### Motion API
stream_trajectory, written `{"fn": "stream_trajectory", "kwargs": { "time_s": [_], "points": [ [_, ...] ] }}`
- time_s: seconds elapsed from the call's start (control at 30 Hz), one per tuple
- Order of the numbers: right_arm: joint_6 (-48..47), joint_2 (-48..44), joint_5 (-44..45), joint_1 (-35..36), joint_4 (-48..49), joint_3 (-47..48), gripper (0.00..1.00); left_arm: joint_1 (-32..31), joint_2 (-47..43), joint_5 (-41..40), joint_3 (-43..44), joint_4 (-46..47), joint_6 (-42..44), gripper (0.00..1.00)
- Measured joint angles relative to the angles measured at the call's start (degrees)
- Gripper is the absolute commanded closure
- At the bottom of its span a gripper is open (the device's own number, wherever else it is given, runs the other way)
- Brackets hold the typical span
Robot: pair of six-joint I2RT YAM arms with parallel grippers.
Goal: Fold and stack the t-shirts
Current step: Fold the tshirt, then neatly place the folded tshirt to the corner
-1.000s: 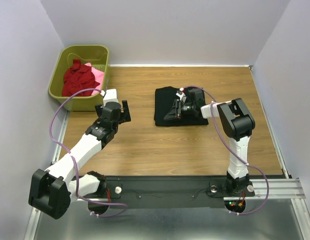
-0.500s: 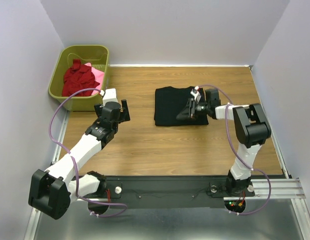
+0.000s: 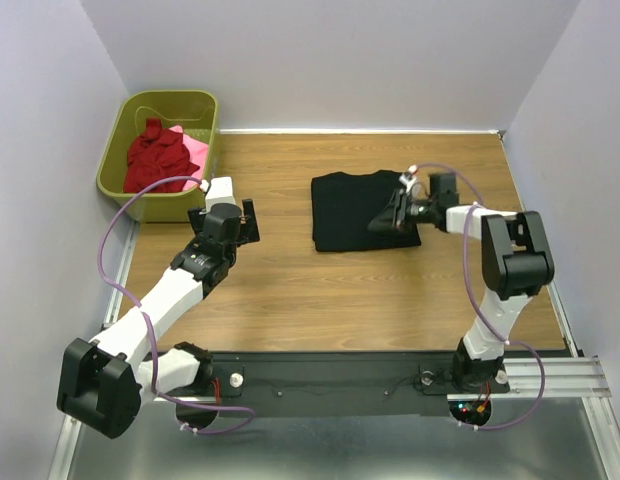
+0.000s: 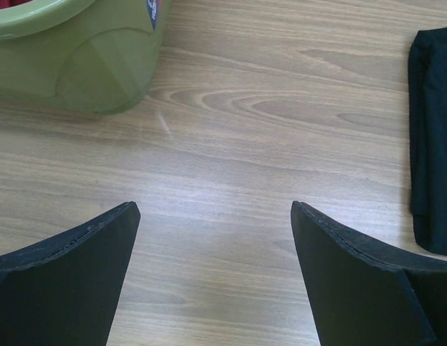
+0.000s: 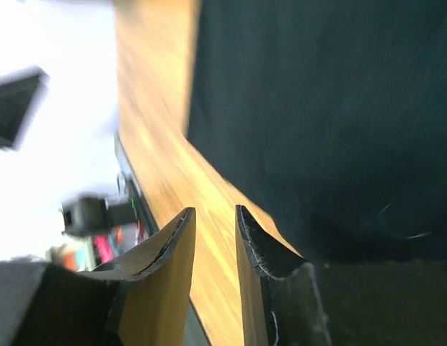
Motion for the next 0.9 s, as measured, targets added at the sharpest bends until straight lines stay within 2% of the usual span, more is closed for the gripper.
{"fn": "stream_trajectory", "kwargs": {
  "time_s": [0.17, 0.27, 0.5, 0.63, 0.7, 0.77, 0.9],
  "points": [
    [1.27, -3.06, 1.77, -4.79, 0.57, 9.03, 0.63, 0.0, 0.94, 3.48, 0.0, 1.86, -0.68, 0.02],
    [1.99, -1.7, 2.64, -7.08, 0.92, 14.1, 0.63, 0.02, 4.81, 9.35, 1.9, 3.45, -2.75, 0.02],
    [2.8, 6.58, 4.11, -7.76, 1.01, 22.05, 0.62, -0.63, 27.28, 22.36, 21.73, 11.34, -5.92, 0.06],
    [3.19, 12.13, 4.39, -7.76, 0.68, 26.38, 0.62, -0.92, 40.96, 28.26, 33.44, 14.95, -6.6, 0.16],
    [3.26, 14.29, 4.44, -7.78, 0.7, 28.2, 0.62, -0.92, 46.12, 30.53, 37.48, 15.82, -6.97, 0.28],
    [3.3, 16.9, 4.46, -7.87, 0.74, 30.12, 0.62, -0.94, 52.26, 32.68, 41.62, 16.59, -7.37, 0.34],
    [3.65, 22.69, 4.31, -8.72, 0.79, 33.94, 0.62, -0.92, 61.66, 35.15, 47.3, 16.15, -7.8, 0.38]
  ]
}}
